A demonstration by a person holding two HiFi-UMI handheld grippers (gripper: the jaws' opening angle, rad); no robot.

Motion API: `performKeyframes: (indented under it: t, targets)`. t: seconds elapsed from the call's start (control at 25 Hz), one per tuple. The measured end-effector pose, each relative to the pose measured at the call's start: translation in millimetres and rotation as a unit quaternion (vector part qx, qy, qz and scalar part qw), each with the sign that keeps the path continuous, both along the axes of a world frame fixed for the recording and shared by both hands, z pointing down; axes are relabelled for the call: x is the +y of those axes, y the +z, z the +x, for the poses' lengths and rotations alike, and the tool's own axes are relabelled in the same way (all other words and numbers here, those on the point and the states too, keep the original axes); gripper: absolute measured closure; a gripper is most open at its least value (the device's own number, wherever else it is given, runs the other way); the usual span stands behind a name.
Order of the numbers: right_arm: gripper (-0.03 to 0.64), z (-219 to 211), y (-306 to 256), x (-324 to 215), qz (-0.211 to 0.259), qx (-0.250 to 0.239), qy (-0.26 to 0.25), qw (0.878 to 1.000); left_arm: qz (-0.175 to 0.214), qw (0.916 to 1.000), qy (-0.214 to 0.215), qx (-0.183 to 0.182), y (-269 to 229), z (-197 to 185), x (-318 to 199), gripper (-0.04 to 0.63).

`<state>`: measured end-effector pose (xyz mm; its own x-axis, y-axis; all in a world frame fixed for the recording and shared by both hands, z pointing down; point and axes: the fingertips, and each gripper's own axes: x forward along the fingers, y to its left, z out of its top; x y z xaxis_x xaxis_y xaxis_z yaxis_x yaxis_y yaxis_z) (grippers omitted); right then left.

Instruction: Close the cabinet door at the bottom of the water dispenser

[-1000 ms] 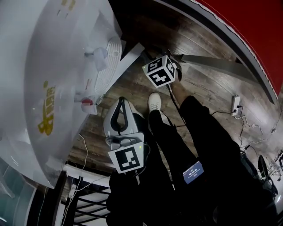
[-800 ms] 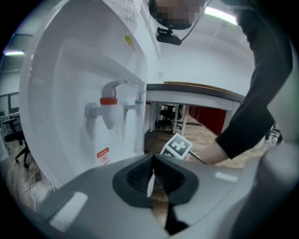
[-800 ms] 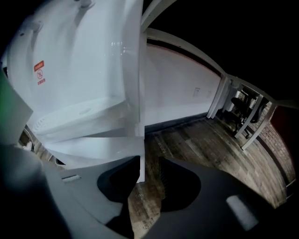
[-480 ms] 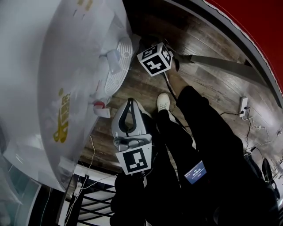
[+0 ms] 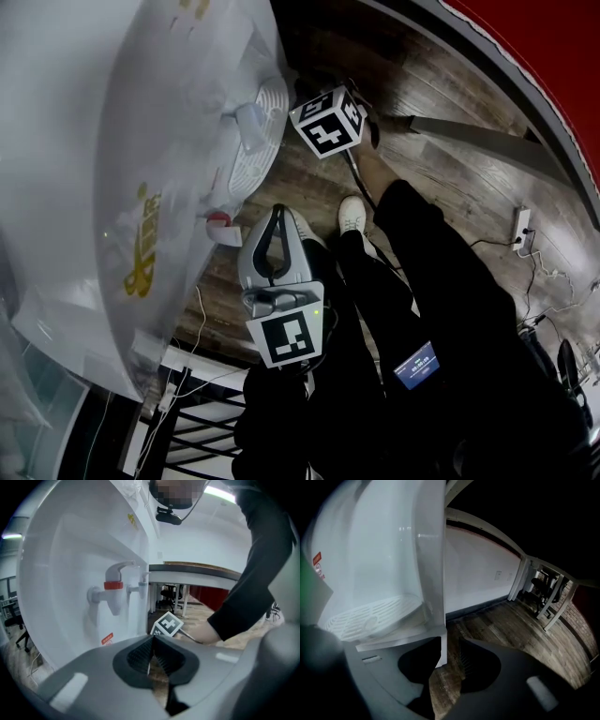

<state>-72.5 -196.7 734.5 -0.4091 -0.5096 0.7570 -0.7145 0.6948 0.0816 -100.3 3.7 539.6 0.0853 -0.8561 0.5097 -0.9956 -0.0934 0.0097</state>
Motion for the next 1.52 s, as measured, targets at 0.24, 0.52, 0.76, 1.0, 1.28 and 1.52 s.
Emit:
performKeyframes:
  t: [0.24, 0.52, 0.76, 1.0, 1.28, 1.52]
  targets:
    - [0.495, 25.3, -10.4, 16.1, -0.022, -0.023, 0.033, 0.999, 0.012, 0.9998, 0.010, -0.009, -9.9, 2.3, -3.0, 0.588]
    - [0.532, 70.0, -78.9, 79.3, -0.027, -0.104, 0.069, 0.992, 0.049, 0.9966, 0.032, -0.058, -59.0, 6.6, -5.6, 0.588]
    - [0.617, 81.7, -189.8, 112.9, 0.065, -0.147, 0.079, 0.984, 0.096, 0.9952, -0.011, -0.018, -116.5, 1.9, -7.7, 0.588]
    - [0.617, 78.5, -302.8, 142.0, 0.108, -0.178, 0.046, 0.977, 0.122, 0.9912, -0.003, -0.051, -183.7, -0.5, 5.6, 0.588]
    - [0.617, 80.0, -436.4, 143.2, 0.207, -0.195, 0.032, 0.958, 0.120, 0.9882, -0.064, -0.071, -238.4, -34.1, 29.7, 0.588]
    - [0.617, 70.9, -518.8, 170.3, 0.233, -0.238, 0.046, 0.942, 0.184, 0.9769, -0.087, -0.066, -323.7, -47.6, 44.2, 0.588]
